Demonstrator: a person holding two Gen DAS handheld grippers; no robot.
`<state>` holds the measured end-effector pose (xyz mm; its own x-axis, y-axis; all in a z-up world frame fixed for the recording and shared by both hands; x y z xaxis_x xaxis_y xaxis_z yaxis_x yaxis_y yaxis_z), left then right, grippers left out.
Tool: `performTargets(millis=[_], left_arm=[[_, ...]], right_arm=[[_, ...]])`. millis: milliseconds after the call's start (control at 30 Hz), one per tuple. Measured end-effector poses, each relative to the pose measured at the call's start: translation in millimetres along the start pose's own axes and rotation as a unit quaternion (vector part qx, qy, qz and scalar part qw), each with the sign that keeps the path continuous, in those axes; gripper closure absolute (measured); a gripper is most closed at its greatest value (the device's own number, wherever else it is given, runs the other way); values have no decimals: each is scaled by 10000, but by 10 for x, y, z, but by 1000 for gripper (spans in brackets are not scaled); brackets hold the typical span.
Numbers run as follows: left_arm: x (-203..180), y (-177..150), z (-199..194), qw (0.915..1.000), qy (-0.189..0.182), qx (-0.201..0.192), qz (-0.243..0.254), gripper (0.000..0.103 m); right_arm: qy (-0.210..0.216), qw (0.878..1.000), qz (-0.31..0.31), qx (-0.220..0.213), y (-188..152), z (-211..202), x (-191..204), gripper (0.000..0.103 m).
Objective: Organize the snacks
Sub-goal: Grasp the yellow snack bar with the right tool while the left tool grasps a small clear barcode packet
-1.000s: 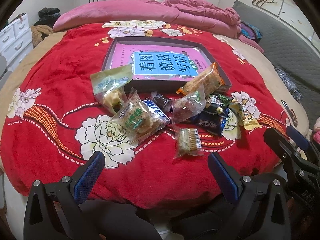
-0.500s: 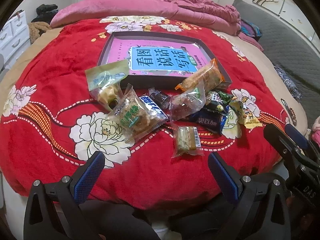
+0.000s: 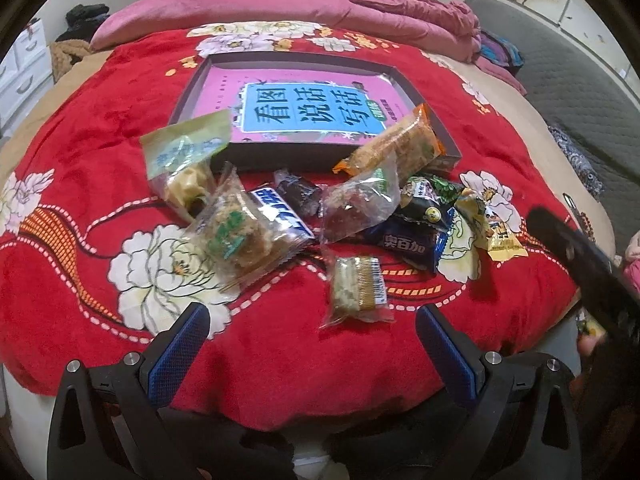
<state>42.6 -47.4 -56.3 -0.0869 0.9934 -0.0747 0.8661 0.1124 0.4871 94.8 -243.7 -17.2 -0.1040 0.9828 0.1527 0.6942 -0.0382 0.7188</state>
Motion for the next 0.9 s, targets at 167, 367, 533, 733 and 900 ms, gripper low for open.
performTargets(millis=[167, 367, 533, 733, 900], left_arm=[[-47, 19, 103, 9998, -116, 144, -45, 1], [-101, 37, 164, 9996, -235, 137, -59, 6], [-109, 49, 213, 9993, -321, 171, -125, 14], [-150, 50, 276, 9983, -507, 268, -102, 25], [-182, 57, 334, 9978, -563, 314, -125, 30]], right_arm=[[-14, 9997, 128, 212, 88, 235, -116, 0], [-82, 9974, 216, 682, 93, 568, -207, 11], [-101, 9955, 116, 934, 72, 772, -182, 31], [-68, 9937, 122, 1108, 47, 933, -160, 40], [55, 9915, 382, 1239, 31, 1046, -248, 52]])
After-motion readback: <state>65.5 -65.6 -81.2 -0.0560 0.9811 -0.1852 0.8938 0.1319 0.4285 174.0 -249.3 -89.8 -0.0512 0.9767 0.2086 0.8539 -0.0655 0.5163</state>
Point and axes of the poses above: each gripper's, at about its wrist camera, not at the fingertips, and z roughly the way its jaws point, x to its left, y to its top, the point moved 4 cm from there along z, roughly the way its jaws point, and after that the axes turned 6 degrees about y, right-handed, at the moved point
